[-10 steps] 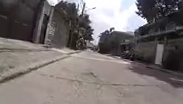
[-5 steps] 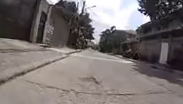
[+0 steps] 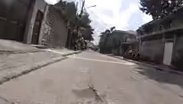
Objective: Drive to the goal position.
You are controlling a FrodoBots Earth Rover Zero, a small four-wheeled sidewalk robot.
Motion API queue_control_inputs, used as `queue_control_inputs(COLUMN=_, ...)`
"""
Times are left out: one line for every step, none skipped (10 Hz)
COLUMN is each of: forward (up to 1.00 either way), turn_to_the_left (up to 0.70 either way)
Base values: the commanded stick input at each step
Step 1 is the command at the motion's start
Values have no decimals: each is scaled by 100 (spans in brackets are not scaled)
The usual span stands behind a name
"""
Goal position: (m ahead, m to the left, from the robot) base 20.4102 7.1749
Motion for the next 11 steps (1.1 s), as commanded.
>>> queue_control_inputs(forward=100, turn_to_the_left=0)
queue_control_inputs(forward=100, turn_to_the_left=0)
queue_control_inputs(forward=100, turn_to_the_left=0)
queue_control_inputs(forward=100, turn_to_the_left=0)
queue_control_inputs(forward=100, turn_to_the_left=0)
queue_control_inputs(forward=100, turn_to_the_left=0)
queue_control_inputs(forward=100, turn_to_the_left=0)
queue_control_inputs(forward=100, turn_to_the_left=0)
queue_control_inputs(forward=100, turn_to_the_left=0)
queue_control_inputs(forward=100, turn_to_the_left=-1)
queue_control_inputs(forward=100, turn_to_the_left=-5)
